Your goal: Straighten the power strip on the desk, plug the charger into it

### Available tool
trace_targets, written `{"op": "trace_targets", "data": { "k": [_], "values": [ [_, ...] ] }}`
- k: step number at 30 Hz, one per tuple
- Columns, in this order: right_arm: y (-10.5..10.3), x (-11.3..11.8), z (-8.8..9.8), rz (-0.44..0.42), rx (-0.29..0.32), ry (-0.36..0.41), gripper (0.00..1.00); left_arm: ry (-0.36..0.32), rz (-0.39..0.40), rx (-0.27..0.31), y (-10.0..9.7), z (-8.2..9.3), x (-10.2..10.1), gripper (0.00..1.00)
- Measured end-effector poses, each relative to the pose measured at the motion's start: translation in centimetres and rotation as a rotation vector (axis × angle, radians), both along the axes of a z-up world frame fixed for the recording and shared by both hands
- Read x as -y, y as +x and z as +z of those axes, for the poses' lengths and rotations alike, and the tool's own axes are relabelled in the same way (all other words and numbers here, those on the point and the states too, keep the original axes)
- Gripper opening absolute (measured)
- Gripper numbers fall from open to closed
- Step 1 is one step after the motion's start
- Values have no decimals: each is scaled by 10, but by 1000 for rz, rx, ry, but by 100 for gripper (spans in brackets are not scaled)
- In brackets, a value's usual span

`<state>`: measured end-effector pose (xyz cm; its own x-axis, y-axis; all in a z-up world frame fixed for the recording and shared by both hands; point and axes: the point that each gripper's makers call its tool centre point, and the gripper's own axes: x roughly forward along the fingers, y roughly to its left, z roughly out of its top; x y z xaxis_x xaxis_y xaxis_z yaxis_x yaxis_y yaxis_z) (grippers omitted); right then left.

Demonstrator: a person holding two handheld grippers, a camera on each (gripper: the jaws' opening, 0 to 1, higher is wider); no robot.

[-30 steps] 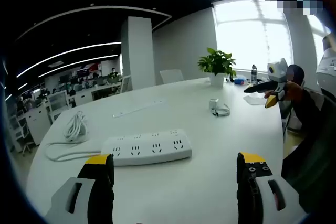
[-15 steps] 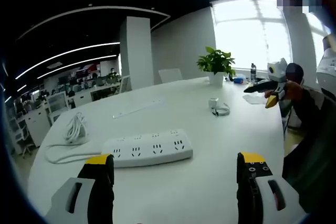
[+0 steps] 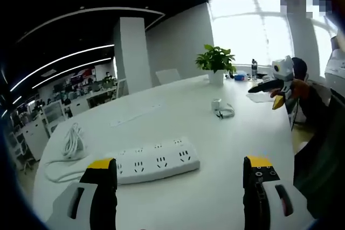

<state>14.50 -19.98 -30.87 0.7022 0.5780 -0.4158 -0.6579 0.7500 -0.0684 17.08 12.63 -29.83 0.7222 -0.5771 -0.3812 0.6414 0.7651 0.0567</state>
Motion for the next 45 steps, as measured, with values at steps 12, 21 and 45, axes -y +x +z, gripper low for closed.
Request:
{"op": "trace_targets", "data": {
  "k": [12,21,45],
  "values": [
    [0,-6,-2,14,-5,18,100,45,-10,-1,9,3,-4,100],
    [-1,0,-6,-4,-11,20,100,103,-32,-13,16,-1,-5,100],
    [-3,2,-14,-19,-28,42,100,222,-92,-19,38,1,-3,100]
  ]
}}
